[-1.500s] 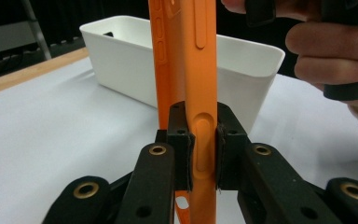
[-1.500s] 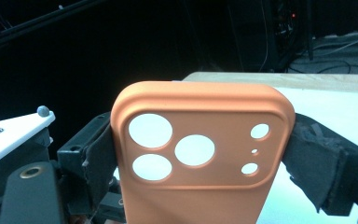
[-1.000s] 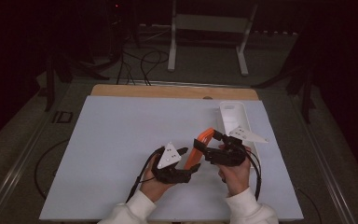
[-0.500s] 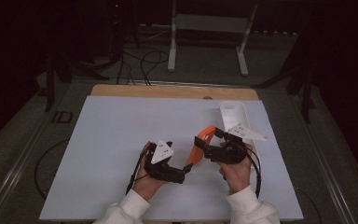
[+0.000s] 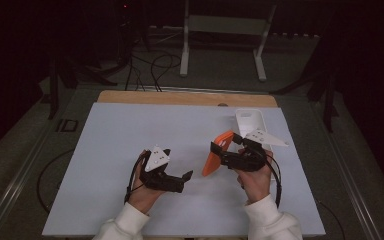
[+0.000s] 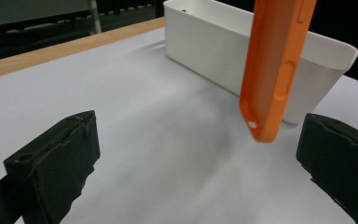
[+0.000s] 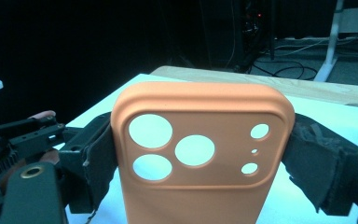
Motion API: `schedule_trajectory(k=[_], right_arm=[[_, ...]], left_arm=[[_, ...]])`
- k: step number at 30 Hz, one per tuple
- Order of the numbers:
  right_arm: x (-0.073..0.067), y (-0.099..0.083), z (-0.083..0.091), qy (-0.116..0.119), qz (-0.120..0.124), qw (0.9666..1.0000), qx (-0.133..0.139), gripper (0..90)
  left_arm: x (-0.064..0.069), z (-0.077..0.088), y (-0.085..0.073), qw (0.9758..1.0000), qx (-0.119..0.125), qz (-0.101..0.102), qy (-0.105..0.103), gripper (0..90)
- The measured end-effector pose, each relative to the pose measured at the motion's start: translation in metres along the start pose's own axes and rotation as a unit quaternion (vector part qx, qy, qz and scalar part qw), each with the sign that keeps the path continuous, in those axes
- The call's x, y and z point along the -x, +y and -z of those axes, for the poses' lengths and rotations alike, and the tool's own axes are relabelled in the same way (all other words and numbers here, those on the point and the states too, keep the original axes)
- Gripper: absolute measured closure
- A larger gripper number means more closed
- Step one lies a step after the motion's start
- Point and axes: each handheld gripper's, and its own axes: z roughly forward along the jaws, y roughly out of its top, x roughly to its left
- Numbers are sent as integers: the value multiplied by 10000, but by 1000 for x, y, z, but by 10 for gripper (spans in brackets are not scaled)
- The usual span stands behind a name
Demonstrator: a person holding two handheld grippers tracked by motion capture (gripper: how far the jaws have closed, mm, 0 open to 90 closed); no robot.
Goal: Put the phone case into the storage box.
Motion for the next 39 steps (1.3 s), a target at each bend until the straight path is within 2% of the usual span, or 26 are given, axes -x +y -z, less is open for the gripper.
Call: schedule_trajectory(k=[7,14,27,39], right_arm=[[3,2,-1,-65,-9,10000,1,164],[4,4,-2,-87,7,10000,29,164],[7,6,-4,-138,15,9999,91,164],[8,11,-6,-207,63,9996,163,164]], left_arm=[[-13,11,-3,9999,-29,35,145,0],[-21,19,-7,9996,-145,1,228,0],[-37,37,-13,9989,-204,14,419,0],[-51,54,-22,9980,-110,118,610,0]])
